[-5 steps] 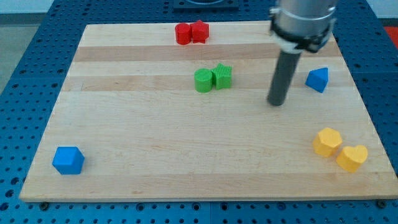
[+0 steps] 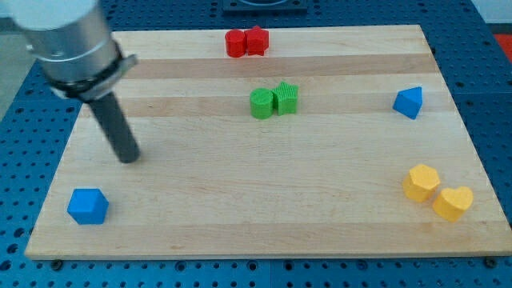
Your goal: Place the cube below the triangle
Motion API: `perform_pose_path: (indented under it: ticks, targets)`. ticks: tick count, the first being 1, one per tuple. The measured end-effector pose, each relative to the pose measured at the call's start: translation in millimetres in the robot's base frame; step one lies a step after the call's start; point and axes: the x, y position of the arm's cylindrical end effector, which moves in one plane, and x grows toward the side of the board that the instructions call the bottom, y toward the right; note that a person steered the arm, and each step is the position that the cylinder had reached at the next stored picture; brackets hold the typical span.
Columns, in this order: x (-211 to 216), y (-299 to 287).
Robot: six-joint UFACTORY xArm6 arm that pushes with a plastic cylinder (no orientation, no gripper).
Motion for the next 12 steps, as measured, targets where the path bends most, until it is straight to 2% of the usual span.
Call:
perform_pose_path:
  ticks: [2,5,9,12]
  targets:
    - [36.2,-81.8]
    - [94.9,-75.0]
    - [92.1,-17.7]
    - [67.4,19.6]
